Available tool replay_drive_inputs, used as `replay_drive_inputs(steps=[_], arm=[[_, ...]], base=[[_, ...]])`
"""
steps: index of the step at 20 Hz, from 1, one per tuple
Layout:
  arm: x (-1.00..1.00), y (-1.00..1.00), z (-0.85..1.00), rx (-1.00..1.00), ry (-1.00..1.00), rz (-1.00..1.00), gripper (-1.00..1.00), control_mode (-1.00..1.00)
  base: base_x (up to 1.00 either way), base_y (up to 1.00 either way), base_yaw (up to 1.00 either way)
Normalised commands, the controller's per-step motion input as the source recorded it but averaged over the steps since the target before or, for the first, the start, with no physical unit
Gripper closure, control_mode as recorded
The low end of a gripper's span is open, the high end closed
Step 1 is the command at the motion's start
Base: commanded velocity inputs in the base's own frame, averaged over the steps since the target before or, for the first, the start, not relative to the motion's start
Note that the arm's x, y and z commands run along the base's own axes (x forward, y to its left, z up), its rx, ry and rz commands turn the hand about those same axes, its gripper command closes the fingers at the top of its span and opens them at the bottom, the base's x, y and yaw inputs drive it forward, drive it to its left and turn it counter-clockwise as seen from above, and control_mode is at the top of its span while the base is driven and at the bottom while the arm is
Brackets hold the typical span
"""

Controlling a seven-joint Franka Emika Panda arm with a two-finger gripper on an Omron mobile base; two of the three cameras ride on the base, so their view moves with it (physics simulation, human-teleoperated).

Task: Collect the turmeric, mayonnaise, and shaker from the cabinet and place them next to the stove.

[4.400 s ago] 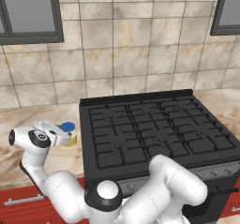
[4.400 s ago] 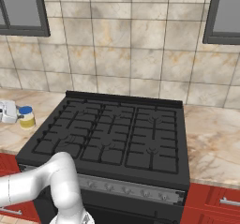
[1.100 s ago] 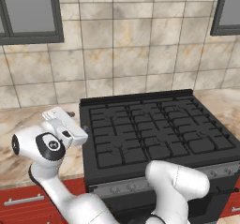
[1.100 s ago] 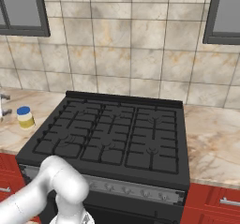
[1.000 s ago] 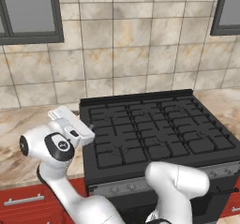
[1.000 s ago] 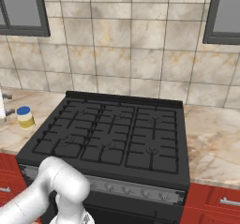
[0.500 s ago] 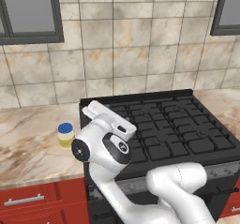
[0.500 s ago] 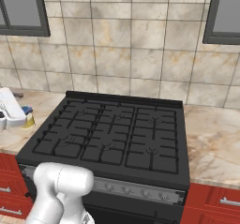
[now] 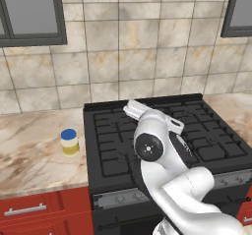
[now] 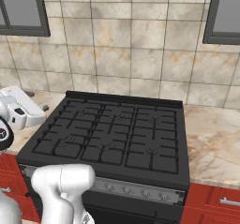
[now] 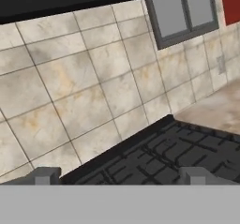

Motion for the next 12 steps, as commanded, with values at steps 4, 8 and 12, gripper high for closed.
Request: replay_drive_inputs(steps=[4, 8, 12], arm=[[-0.48, -0.76, 0.30, 0.00, 0.08, 0.17, -1.00, -1.00], [-0.34, -0.65, 0.01, -0.01, 0.15, 0.20, -1.00, -1.00], [-0.18, -0.65, -0.20, -0.04, 0.15, 0.21, -1.00, -1.00]], base=[[0.00, 0.00, 0.00], [0.00, 0.00, 0.00], [0.00, 0.00, 0.00]])
